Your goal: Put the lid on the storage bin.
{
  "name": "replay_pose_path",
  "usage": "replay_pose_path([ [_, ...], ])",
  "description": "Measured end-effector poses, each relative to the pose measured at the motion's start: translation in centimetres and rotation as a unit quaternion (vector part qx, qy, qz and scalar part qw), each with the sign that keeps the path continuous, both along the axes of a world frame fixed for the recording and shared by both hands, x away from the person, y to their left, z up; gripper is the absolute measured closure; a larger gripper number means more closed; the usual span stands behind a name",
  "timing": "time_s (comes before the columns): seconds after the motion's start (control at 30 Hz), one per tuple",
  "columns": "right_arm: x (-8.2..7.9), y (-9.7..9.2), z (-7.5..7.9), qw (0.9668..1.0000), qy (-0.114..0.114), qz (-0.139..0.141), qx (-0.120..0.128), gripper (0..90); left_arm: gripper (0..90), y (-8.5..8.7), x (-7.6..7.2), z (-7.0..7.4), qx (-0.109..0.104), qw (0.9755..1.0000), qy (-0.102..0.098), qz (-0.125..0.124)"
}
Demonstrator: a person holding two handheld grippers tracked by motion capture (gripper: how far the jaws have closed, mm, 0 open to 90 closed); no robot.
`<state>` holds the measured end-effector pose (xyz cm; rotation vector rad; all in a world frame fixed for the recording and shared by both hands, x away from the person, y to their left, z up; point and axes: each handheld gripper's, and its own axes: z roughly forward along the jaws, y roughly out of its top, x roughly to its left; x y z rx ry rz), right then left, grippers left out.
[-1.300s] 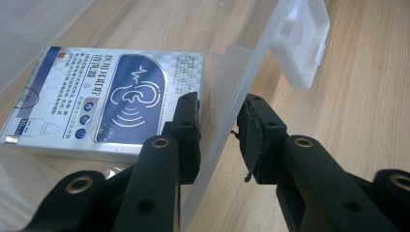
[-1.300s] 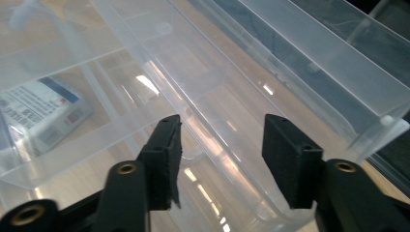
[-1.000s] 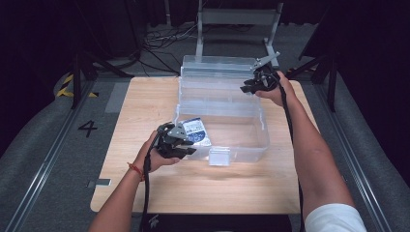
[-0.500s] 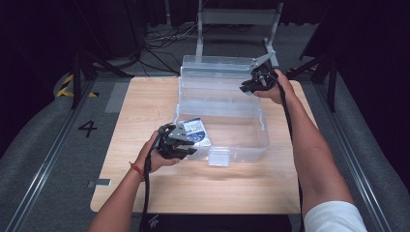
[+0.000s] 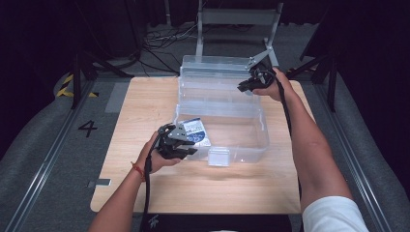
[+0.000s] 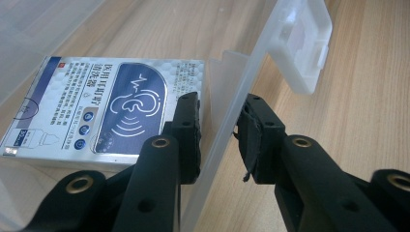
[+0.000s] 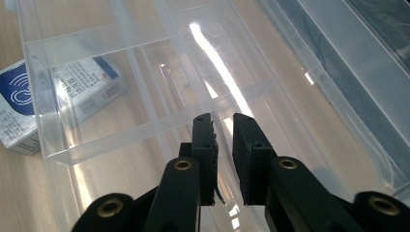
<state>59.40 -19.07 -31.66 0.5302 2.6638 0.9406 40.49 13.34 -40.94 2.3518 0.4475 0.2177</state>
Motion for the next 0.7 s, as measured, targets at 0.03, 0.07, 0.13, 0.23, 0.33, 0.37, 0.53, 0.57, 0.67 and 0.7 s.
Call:
replay_pose_path([
  [0.03,0.0,0.0,0.0,1.0,0.002,0.001,0.0,81.4,70.5,0.0,0.0,0.0,0.0,1.0,0.0,0.001],
  [0.07,0.0,0.0,0.0,1.0,0.003,0.003,0.001,81.9,70.5,0.0,0.0,0.0,0.001,1.0,0.003,-0.001],
  [0.13,0.0,0.0,0.1,1.0,0.004,0.006,0.003,82.5,70.5,0.0,0.0,0.0,0.001,1.0,0.001,0.001],
  [0.23,-0.2,0.0,0.5,0.9999,0.003,0.014,0.005,83.4,70.1,0.0,-0.1,-0.1,-0.006,1.0,0.003,0.002],
  [0.33,-0.4,0.0,0.6,0.9998,0.005,0.015,0.008,84.0,70.0,0.0,-0.1,-0.1,-0.01,0.9999,0.008,0.004],
  [0.37,-0.5,0.0,0.6,0.9998,0.004,0.017,0.009,84.1,69.8,0.0,-0.1,-0.1,-0.01,0.9999,0.011,0.005],
  [0.53,-0.9,0.1,0.8,0.9997,-0.002,0.022,0.012,85.0,69.7,0.1,-0.2,-0.2,-0.012,0.9999,0.01,0.003],
  [0.57,-1.0,0.1,0.8,0.9997,-0.004,0.021,0.011,85.1,69.7,0.1,-0.1,-0.2,-0.012,0.9998,0.014,0.001],
  [0.67,-1.3,0.3,1.0,0.9997,-0.011,0.022,0.009,85.9,69.6,0.1,-0.2,-0.2,-0.014,0.9998,0.015,0.002],
  [0.7,-1.4,0.4,1.1,0.9997,-0.012,0.022,0.006,85.9,69.6,0.1,-0.2,-0.2,-0.015,0.9998,0.013,0.003],
])
